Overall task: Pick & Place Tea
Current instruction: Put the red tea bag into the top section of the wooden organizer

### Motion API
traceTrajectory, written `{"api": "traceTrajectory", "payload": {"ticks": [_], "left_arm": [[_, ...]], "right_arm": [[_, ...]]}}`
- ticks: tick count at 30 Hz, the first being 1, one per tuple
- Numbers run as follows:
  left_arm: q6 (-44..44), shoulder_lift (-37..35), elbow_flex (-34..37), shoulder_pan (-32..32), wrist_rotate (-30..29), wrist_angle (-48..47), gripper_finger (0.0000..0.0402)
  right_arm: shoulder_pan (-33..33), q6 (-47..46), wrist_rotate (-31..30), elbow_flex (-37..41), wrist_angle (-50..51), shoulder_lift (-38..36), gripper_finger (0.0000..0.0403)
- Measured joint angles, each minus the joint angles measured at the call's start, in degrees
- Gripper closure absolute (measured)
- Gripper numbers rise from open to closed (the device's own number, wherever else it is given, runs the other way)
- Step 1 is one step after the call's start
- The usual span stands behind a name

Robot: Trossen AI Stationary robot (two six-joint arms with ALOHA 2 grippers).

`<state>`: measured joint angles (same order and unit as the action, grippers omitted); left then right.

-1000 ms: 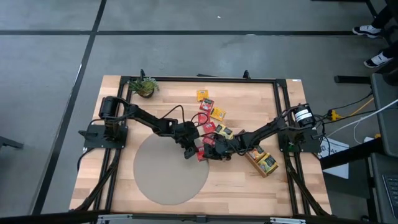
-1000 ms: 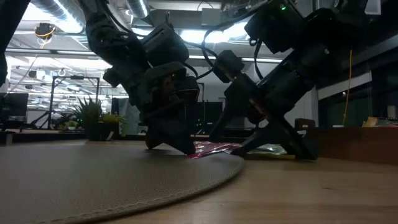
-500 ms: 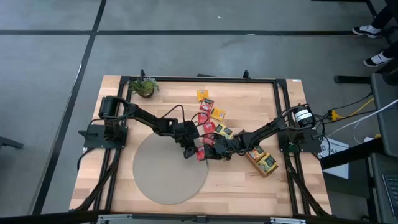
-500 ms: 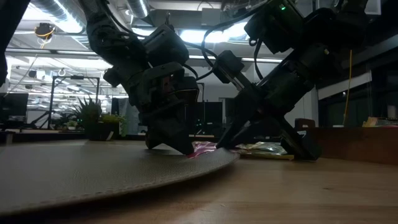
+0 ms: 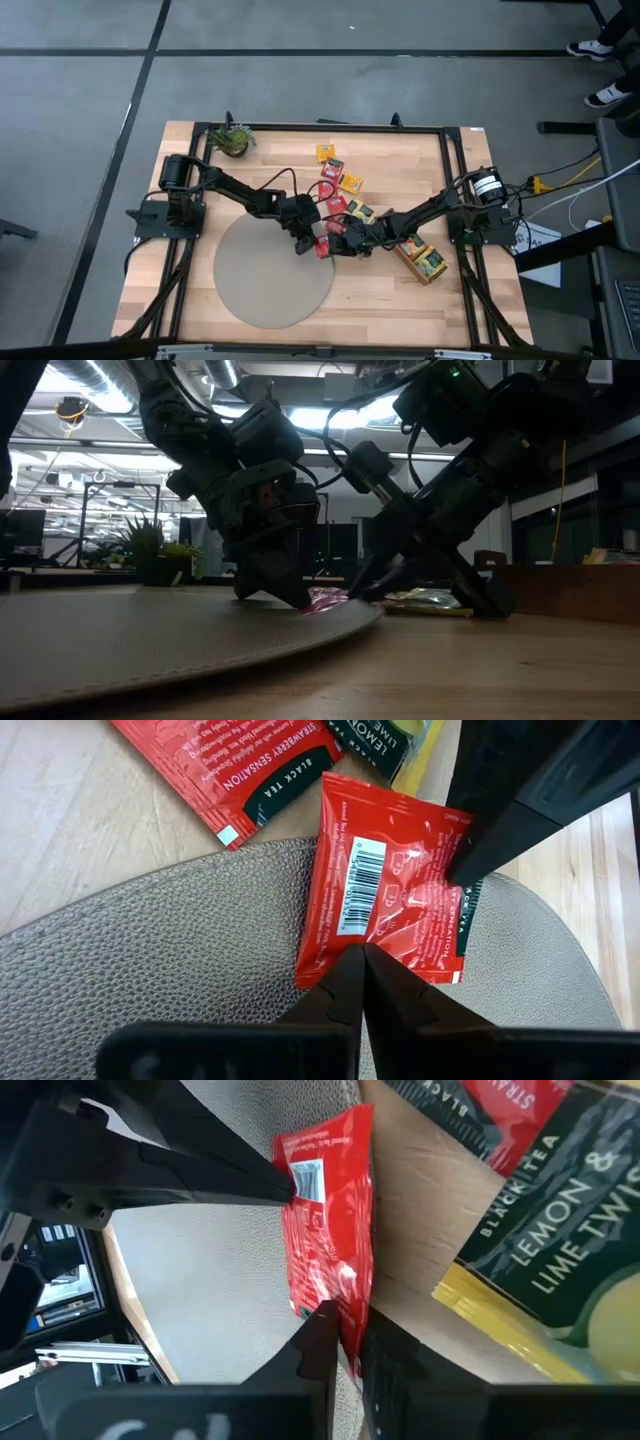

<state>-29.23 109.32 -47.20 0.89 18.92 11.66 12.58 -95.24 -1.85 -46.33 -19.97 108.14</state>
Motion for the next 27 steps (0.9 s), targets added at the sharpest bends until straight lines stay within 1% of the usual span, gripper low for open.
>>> {"api": "traceTrajectory", "payload": {"ticks": [4, 13, 18, 22, 27], "left_arm": [[0.0, 0.0, 0.0, 0.0, 0.0, 0.0, 0.0399], [0.0, 0.0, 0.0, 0.0, 0.0, -0.1, 0.0398], [0.0, 0.0, 0.0, 0.0, 0.1, -0.1, 0.0400], [0.0, 0.0, 0.0, 0.0, 0.1, -0.2, 0.0398], [0.0, 0.0, 0.0, 0.0, 0.1, -0.2, 0.0399]], "right_arm": [[0.0, 0.9, 0.0, 0.0, 0.1, 0.0, 0.0349], [0.0, 0.9, -0.2, 0.1, 0.0, 0.0, 0.0286], [-0.1, 1.2, 0.0, 0.3, -0.3, -0.7, 0.0280], [-0.1, 2.7, -1.6, 0.3, -0.5, -2.5, 0.0280], [-0.1, 2.6, -1.7, 0.2, -0.1, -3.1, 0.0280]]}}
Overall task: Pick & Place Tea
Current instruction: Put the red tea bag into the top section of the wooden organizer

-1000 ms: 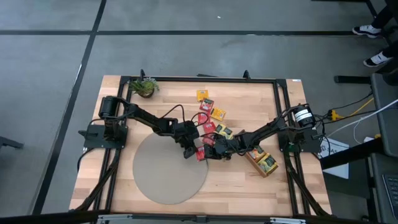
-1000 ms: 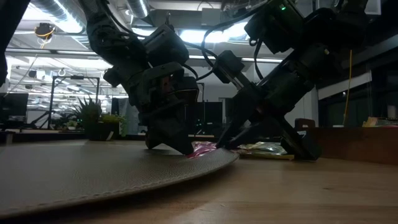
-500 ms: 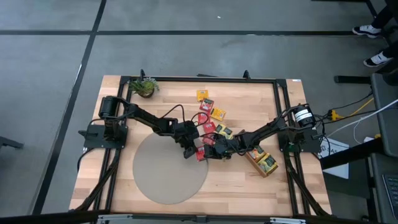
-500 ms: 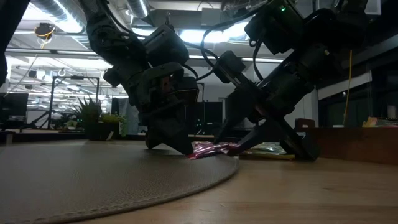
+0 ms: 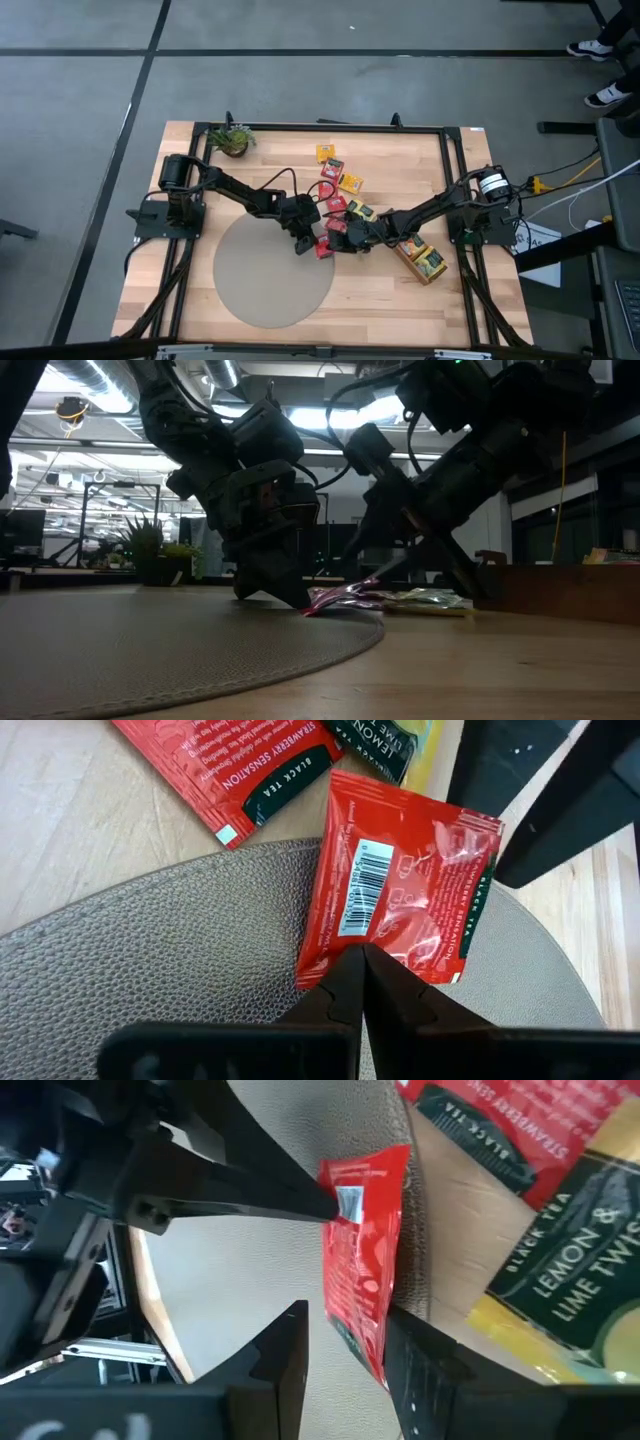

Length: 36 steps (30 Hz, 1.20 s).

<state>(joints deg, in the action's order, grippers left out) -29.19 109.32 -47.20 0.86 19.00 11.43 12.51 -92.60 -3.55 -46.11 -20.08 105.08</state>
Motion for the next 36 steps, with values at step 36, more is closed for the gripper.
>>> {"api": "traceTrajectory", "payload": {"ticks": [36], "left_arm": [[8.2, -11.6, 0.3, 4.7, 10.2, -7.7, 0.0348]], "right_arm": [[0.0, 3.2, 1.1, -0.2, -0.8, -1.0, 0.0399]]}}
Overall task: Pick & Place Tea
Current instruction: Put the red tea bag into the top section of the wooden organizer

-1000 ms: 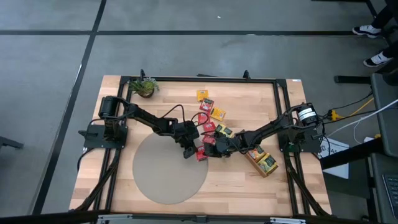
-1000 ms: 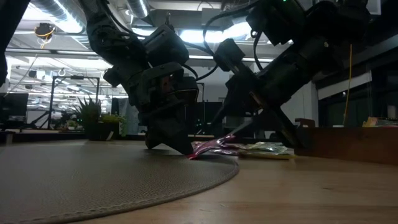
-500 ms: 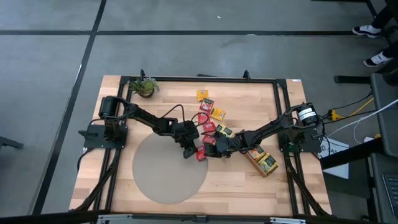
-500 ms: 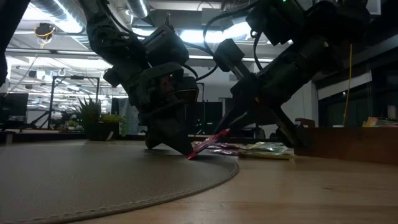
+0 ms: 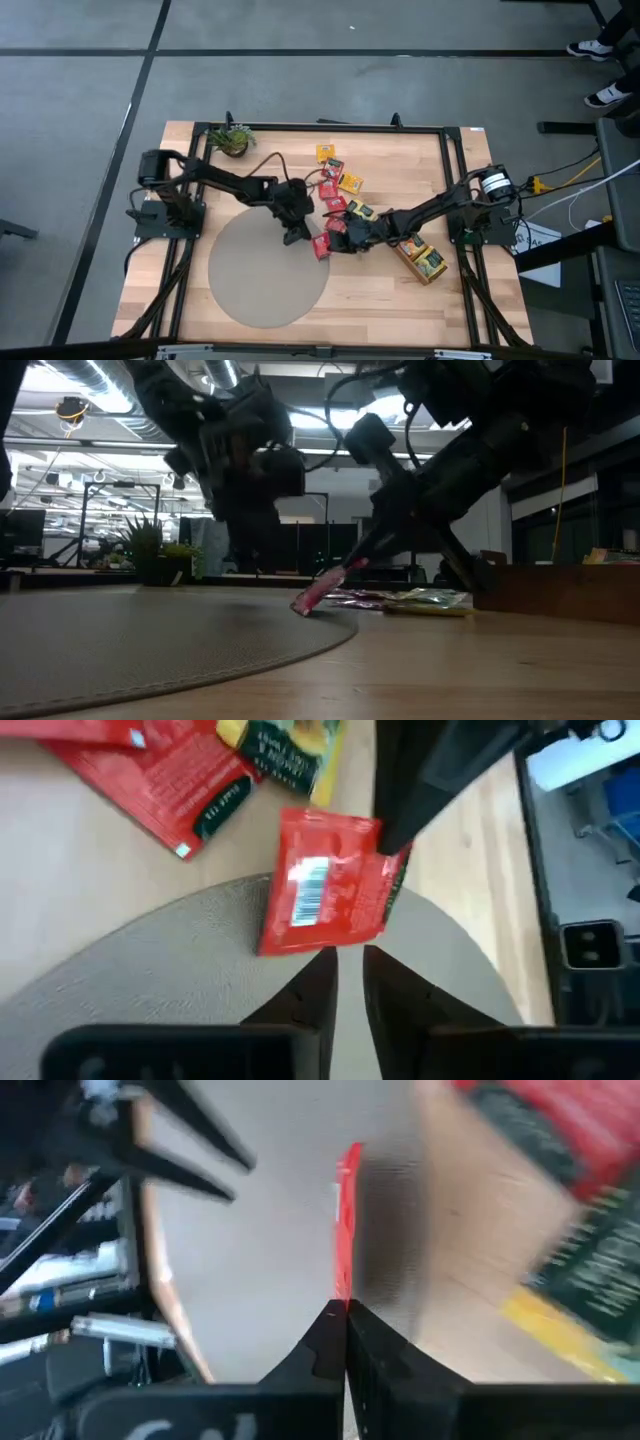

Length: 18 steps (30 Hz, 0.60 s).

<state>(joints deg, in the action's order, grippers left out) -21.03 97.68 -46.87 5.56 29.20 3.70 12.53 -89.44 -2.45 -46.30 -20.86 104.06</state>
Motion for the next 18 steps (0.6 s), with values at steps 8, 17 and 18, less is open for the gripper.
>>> {"api": "traceTrajectory", "payload": {"ticks": [8, 17, 18], "left_arm": [[-6.2, -13.1, -0.1, 5.4, 2.9, -5.1, 0.0291], [-27.1, -19.8, -0.1, 17.7, 22.1, -7.5, 0.0212], [-30.8, -20.0, -0.1, 18.8, 23.1, -7.5, 0.0204]], "right_arm": [[0.0, 18.1, -3.4, 0.0, 2.5, -6.9, 0.0401], [0.0, 53.2, -21.1, -4.3, 13.7, -17.8, 0.0401], [0.0, 58.3, -22.3, -6.0, 15.9, -18.4, 0.0401]]}}
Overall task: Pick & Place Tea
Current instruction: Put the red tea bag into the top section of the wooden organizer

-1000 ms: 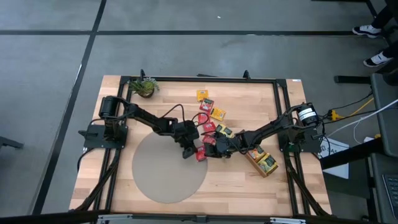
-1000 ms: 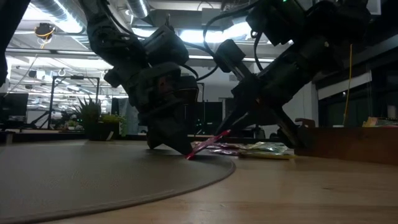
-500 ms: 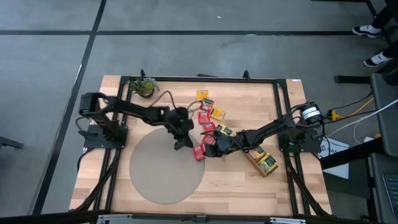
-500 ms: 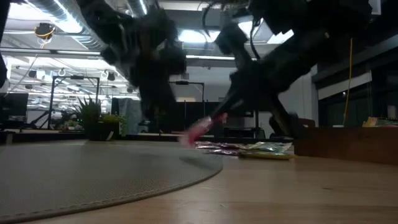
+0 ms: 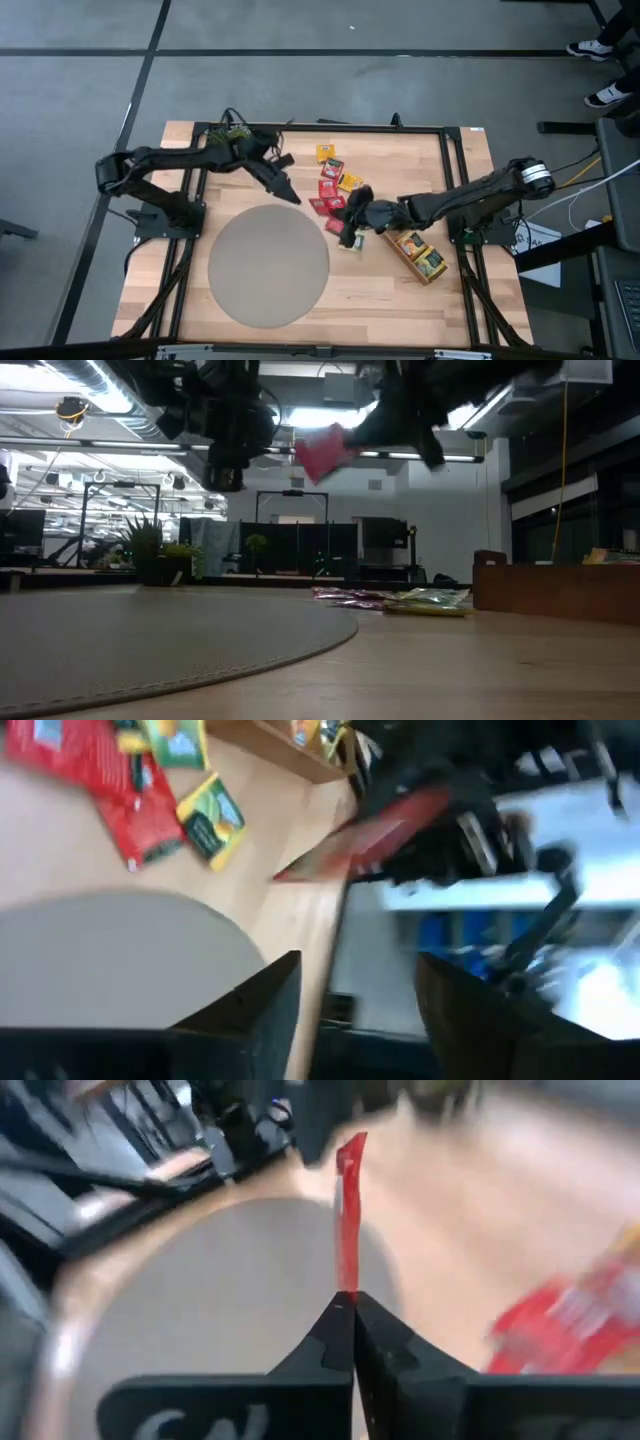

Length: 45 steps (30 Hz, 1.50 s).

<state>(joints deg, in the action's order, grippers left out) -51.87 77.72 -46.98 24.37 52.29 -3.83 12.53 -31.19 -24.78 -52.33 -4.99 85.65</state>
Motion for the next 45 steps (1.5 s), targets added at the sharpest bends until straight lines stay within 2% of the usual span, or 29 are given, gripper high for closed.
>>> {"api": "traceTrajectory", "payload": {"ticks": [6, 9, 12, 15, 20, 23, 28, 32, 36, 45], "left_arm": [[-22.7, -0.1, -0.1, 4.1, 0.8, 4.6, 0.0181], [-31.0, -0.1, -0.1, 4.3, 0.8, 9.1, 0.0181], [-39.2, -0.1, -0.1, 3.0, 0.5, 16.1, 0.0183], [-47.5, -0.1, -0.1, 0.7, -1.8, 25.3, 0.0182], [-54.2, -0.2, -0.1, -1.5, -7.5, 36.7, 0.0182], [-54.3, -0.2, -0.1, -0.4, -8.0, 36.9, 0.0185], [-54.1, -0.2, -0.1, 2.0, -10.2, 37.3, 0.0189], [-56.0, -0.2, -0.2, 3.6, -10.5, 41.8, 0.0189], [-57.4, -0.2, -0.2, 3.4, -10.6, 43.3, 0.0190], [-58.4, -0.2, -0.2, 1.9, -10.8, 43.1, 0.0190]], "right_arm": [[0.1, 28.6, -2.0, -12.1, 14.2, 0.1, 0.0401], [0.1, 38.9, -8.4, -17.5, 19.6, 0.3, 0.0401], [-0.5, 49.5, -12.9, -20.9, 20.2, 0.3, 0.0401], [-1.8, 56.2, -12.7, -22.7, 20.4, 0.3, 0.0401], [-3.1, 57.3, -13.6, -23.5, 20.5, 0.3, 0.0401], [-2.9, 59.6, -16.0, -24.5, 20.3, 0.3, 0.0401], [-1.4, 63.3, -16.2, -25.5, 20.7, 0.3, 0.0401], [-1.0, 63.2, -17.9, -25.5, 23.2, 0.3, 0.0401], [-1.1, 63.1, -19.9, -25.5, 24.4, 0.3, 0.0401], [-2.2, 63.4, -18.8, -25.5, 26.7, 0.3, 0.0401]]}}
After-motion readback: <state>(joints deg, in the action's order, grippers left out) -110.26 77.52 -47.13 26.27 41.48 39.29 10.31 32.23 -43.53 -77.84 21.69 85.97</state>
